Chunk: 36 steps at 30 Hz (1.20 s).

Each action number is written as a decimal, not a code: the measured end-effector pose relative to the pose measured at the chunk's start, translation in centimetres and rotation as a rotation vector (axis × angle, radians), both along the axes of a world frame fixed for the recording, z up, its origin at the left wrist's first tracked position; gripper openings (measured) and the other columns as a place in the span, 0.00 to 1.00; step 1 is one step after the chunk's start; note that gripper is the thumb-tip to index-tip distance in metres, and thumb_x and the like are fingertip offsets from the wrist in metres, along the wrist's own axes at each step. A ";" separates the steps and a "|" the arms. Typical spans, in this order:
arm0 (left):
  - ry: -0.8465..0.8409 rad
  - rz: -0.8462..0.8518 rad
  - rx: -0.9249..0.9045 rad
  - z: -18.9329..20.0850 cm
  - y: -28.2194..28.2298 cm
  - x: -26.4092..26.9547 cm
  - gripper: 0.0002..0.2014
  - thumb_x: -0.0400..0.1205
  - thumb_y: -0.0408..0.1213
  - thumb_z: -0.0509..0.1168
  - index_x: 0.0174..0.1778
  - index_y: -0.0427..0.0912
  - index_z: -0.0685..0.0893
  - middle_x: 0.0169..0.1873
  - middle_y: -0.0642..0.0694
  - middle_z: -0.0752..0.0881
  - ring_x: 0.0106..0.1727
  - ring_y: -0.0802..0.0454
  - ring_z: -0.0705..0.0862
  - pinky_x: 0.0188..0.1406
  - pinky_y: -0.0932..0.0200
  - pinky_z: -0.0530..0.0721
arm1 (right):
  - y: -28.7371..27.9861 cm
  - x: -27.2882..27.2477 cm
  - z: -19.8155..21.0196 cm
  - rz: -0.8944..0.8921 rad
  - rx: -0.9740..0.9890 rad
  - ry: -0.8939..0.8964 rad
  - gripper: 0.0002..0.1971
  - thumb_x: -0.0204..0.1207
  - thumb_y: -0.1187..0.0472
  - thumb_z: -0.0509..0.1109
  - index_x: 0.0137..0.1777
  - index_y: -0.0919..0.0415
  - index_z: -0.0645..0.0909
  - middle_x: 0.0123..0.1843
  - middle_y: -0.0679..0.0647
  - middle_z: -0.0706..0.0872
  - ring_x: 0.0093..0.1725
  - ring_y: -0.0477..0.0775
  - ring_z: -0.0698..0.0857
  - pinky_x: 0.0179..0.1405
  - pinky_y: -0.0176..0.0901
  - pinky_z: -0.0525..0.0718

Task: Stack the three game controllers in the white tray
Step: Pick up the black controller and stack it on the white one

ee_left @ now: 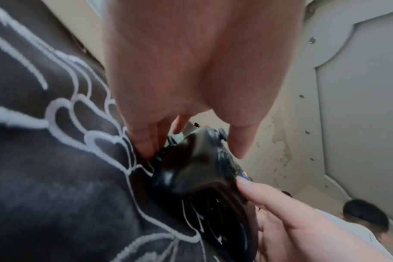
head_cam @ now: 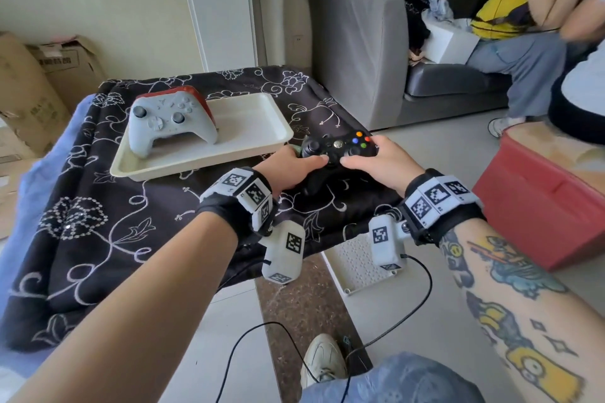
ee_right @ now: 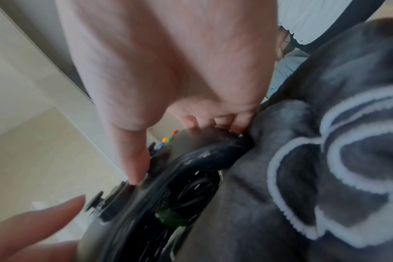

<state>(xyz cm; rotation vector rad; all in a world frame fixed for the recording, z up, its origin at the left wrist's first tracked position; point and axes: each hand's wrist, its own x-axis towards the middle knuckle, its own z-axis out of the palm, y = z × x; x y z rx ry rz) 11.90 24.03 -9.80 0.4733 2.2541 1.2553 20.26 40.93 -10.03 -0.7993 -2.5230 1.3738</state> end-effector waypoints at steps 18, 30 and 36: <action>0.009 0.070 0.190 2.1 -2.4 2.4 0.12 0.76 0.49 0.70 0.44 0.44 0.84 0.51 0.34 0.92 0.53 0.37 0.92 0.57 0.38 0.89 | -3.3 0.7 1.0 0.050 0.073 0.144 0.31 0.57 0.45 0.78 0.62 0.48 0.74 0.55 0.46 0.86 0.58 0.51 0.85 0.61 0.55 0.84; 0.053 0.339 0.312 4.1 -14.4 -0.8 0.23 0.61 0.54 0.77 0.42 0.38 0.88 0.45 0.35 0.92 0.53 0.34 0.91 0.57 0.37 0.89 | -14.3 -4.2 3.1 0.208 0.093 0.292 0.33 0.63 0.45 0.79 0.67 0.48 0.72 0.50 0.35 0.82 0.56 0.47 0.85 0.58 0.52 0.85; 0.071 0.383 0.335 5.4 -19.3 -4.1 0.27 0.71 0.48 0.77 0.56 0.28 0.87 0.55 0.30 0.90 0.57 0.35 0.90 0.60 0.40 0.88 | -18.6 -8.7 4.7 0.315 0.079 0.276 0.33 0.70 0.43 0.76 0.71 0.54 0.69 0.50 0.38 0.80 0.54 0.44 0.83 0.53 0.41 0.85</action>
